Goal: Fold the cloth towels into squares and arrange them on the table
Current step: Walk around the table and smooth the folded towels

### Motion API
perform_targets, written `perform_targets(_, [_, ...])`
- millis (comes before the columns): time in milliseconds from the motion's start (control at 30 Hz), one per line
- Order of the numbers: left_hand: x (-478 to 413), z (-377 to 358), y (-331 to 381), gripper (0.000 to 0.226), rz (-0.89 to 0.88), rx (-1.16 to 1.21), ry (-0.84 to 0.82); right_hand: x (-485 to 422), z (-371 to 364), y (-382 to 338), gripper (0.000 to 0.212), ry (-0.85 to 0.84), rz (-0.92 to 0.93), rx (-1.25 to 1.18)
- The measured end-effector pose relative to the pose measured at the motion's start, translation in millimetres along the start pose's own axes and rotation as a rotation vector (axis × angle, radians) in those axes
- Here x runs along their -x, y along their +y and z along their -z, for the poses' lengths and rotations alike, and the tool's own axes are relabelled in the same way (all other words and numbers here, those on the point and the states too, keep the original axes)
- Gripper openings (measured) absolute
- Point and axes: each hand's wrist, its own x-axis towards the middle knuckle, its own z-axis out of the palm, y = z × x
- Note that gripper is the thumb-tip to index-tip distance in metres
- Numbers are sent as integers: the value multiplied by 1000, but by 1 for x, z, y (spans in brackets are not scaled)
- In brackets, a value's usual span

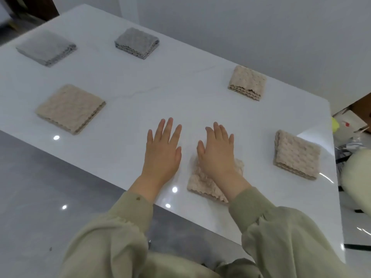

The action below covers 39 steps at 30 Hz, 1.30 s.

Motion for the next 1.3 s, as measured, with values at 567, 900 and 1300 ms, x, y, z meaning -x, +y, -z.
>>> perform_targets(567, [-46,76,-212,57,-147,48,-159,-45,-50,-204,53,-21,-204,-237])
perform_targets(900, [-115,82,-289,52,-71,200,-174,-132,-62,-248,52,-19,-242,-712])
perform_targets(1300, [-109,79,-403,45,481,1011,-254,-125,-104,-332,52,84,-671,-1128])
